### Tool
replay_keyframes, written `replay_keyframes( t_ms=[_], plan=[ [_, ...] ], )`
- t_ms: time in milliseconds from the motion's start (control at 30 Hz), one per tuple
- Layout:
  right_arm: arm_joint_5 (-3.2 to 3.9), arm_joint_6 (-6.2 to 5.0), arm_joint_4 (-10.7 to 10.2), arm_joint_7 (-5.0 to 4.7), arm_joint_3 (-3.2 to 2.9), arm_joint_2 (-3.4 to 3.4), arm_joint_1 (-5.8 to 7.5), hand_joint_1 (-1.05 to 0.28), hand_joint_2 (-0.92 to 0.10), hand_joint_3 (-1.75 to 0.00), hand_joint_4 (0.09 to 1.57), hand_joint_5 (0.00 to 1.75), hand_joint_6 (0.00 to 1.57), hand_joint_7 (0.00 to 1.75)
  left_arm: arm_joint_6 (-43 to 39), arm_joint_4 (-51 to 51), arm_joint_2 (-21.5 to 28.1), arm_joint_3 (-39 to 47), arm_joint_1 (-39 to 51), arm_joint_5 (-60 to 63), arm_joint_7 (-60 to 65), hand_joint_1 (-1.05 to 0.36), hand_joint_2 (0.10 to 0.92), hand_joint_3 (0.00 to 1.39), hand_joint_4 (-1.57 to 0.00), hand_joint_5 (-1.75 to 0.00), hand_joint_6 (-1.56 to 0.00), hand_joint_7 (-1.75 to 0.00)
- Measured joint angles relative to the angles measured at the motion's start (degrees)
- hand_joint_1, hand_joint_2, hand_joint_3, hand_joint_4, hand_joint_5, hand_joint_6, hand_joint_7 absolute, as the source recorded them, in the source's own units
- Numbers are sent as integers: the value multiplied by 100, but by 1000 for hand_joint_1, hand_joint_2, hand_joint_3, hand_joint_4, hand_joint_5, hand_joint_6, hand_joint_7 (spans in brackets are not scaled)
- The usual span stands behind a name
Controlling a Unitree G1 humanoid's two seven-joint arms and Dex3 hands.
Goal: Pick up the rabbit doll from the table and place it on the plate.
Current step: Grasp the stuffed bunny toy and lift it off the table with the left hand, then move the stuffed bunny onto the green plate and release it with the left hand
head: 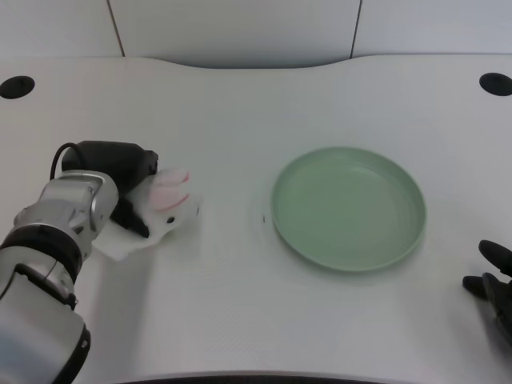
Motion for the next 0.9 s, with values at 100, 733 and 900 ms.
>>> replay_keyframes(
  t_ms=[100, 733, 900],
  plan=[
    [-8, 21, 29, -12, -1, -5, -45, -387, -921, -250, 892, 436, 897, 5, -146, -7, 3, 252, 0, -237, -1, -198, 915, 72, -899, -1701, -813, -1731],
    [-134, 189, 65, -295, 182, 91, -238, -384, -921, -307, 905, 448, 870, 0, -1371, -244, 226, 1872, -246, -1824, -555, -183, 420, 775, -1130, -1746, -852, -1746],
    [-252, 259, 92, -412, 225, 91, -325, -382, -921, -292, 901, 452, 880, 5, -1681, -266, 150, 2098, -274, -2088, -909, -169, 310, 1023, -984, -1746, -765, -1746]
  ],
)
